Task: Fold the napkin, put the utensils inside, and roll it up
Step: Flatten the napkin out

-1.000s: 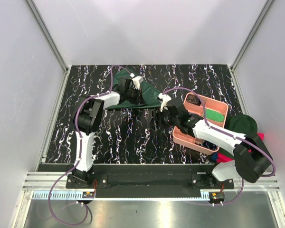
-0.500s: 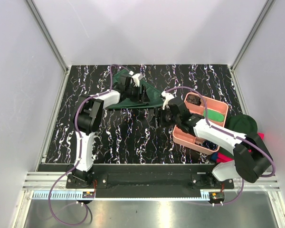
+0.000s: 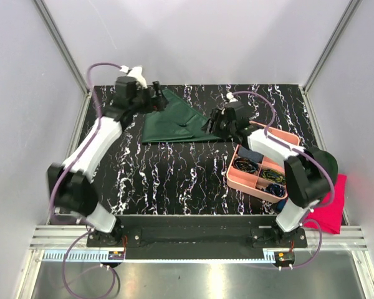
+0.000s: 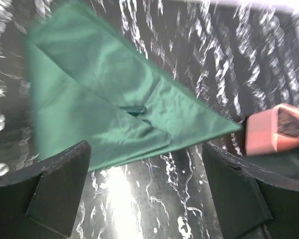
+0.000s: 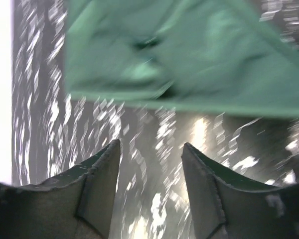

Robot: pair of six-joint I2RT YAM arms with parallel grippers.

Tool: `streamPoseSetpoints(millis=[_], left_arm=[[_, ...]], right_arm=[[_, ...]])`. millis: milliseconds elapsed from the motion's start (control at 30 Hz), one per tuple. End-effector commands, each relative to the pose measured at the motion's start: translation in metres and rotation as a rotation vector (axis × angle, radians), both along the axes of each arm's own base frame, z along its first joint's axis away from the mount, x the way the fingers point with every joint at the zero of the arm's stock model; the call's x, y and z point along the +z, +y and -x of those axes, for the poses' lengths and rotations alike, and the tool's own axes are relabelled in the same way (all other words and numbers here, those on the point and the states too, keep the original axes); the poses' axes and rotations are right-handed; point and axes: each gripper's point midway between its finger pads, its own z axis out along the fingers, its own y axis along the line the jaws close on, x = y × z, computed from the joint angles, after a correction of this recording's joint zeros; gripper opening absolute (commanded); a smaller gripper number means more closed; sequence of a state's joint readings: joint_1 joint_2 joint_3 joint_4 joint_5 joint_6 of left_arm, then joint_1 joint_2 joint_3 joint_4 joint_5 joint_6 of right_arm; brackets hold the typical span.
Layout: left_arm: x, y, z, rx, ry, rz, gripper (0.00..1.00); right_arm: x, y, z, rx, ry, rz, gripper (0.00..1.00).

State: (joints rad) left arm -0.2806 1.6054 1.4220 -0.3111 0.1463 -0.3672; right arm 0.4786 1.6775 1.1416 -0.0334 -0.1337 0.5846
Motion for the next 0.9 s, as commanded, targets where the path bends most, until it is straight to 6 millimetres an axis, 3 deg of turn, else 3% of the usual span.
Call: streamPoseSetpoints(millis=[0, 133, 267, 400, 533, 733, 867], left_arm=[[0.015, 0.031, 0.06, 0.049, 0.022, -0.059, 0.99], [0.013, 0.038, 0.098, 0.008, 0.029, -0.062, 0.99], [0.01, 0.049, 0.114, 0.017, 0.043, -0.073, 0.99], [0.026, 0.036, 0.125, -0.041, 0.019, 0.004, 0.99], [0.031, 0.031, 0.132, -0.07, 0.016, 0.033, 0.99], [0.041, 0.033, 0.137, -0.066, -0.02, 0.044, 0.99], [0.042, 0.029, 0.14, -0.087, -0.021, 0.063, 0.99]], right_arm=[[-0.034, -0.032, -0.046, -0.22, 0.148, -0.095, 0.58], [-0.071, -0.062, -0.058, -0.407, 0.232, -0.084, 0.56], [-0.084, -0.08, -0.063, -0.546, 0.254, -0.049, 0.56], [-0.08, -0.097, -0.072, -0.661, 0.284, 0.022, 0.55], [-0.093, -0.117, -0.064, -0.804, 0.345, 0.092, 0.5], [-0.106, -0.12, -0.05, -0.91, 0.406, 0.119, 0.49], [-0.108, -0.103, -0.045, -0.91, 0.408, 0.132, 0.5]])
